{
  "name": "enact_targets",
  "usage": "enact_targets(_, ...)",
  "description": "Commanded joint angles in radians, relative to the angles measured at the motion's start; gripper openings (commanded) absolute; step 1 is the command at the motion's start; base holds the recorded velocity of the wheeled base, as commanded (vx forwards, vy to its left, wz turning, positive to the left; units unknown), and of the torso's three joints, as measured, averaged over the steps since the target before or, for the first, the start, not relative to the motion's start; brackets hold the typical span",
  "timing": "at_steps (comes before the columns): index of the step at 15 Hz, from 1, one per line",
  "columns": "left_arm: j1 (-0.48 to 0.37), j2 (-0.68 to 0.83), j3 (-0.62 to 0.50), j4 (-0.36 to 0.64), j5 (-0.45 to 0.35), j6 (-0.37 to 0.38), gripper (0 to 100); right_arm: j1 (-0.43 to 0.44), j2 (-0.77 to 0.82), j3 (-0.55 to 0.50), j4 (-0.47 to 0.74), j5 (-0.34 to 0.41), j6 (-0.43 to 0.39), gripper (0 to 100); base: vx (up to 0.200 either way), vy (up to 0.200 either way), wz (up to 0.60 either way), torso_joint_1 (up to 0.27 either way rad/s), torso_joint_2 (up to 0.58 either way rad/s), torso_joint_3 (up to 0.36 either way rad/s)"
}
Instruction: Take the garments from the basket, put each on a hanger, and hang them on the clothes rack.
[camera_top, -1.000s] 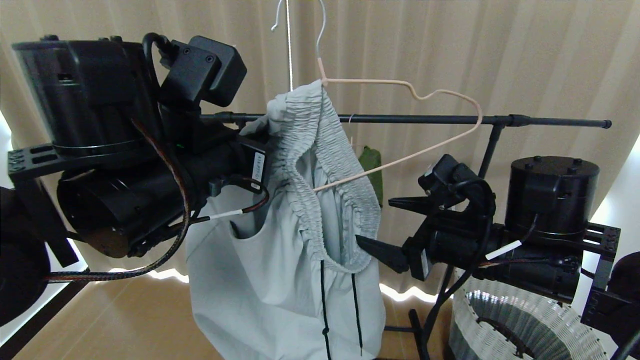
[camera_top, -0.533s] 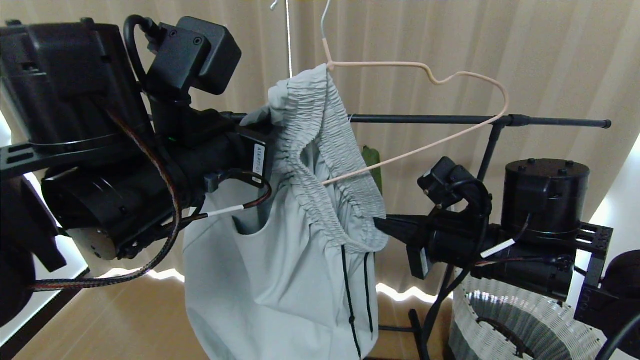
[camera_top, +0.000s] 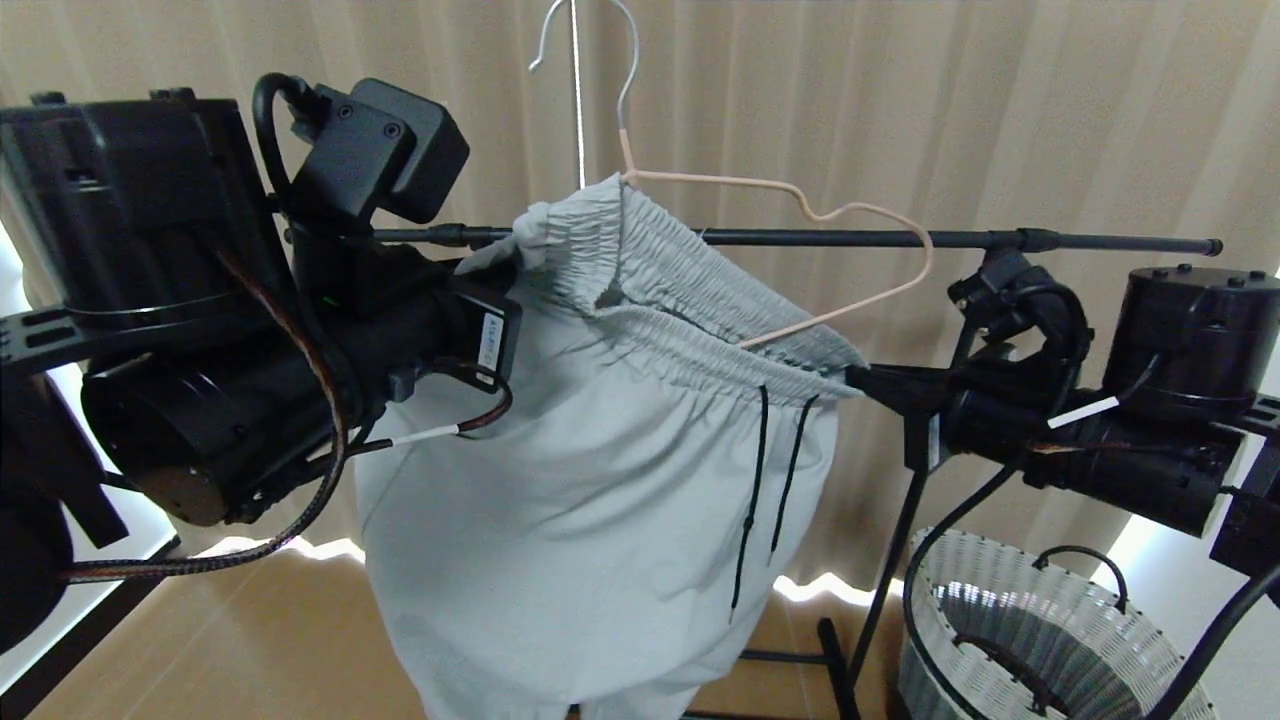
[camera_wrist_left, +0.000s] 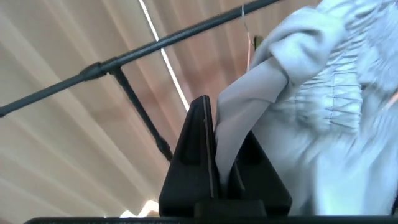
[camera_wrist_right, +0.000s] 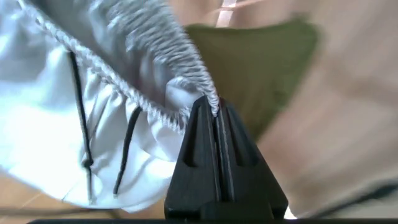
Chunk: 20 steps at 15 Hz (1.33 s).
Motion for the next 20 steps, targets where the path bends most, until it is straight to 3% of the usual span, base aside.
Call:
enact_targets(1,0.005,-0.003,0.026,-0.001,0.002,0.015,0,-0.106,-0.004,-0.056,0.001,0.000,-0.002,0,0.000,0.000,0.00,0.000,0.00,0.000)
enact_targets(4,0.025,-0.017,0.092,-0.001,0.006,0.106,0,-0.155,0.012,-0.112,0.007,0.000,-0.002,0,0.000,0.000,0.00,0.000,0.00,0.000)
enact_targets(9,0.044,-0.011,0.154,0.001,0.016,0.182,0,-0.159,0.004,-0.120,0.003,0.003,-0.001,0,0.000,0.000,0.00,0.000,0.00,0.000)
enact_targets(13,0.043,0.054,0.131,-0.002,0.235,0.175,0,-0.029,-0.064,-0.046,0.003,0.010,-0.001,0,0.000,0.000,0.00,0.000,0.00,0.000)
enact_targets(16,0.038,0.064,0.099,-0.001,0.261,0.141,0,0.091,-0.091,0.046,0.003,0.009,-0.001,0,0.000,0.000,0.00,0.000,0.00,0.000)
enact_targets(20,0.035,0.063,0.085,-0.001,0.261,0.096,0,0.164,-0.087,0.092,0.007,0.009,-0.001,0,0.000,0.000,0.00,0.000,0.00,0.000)
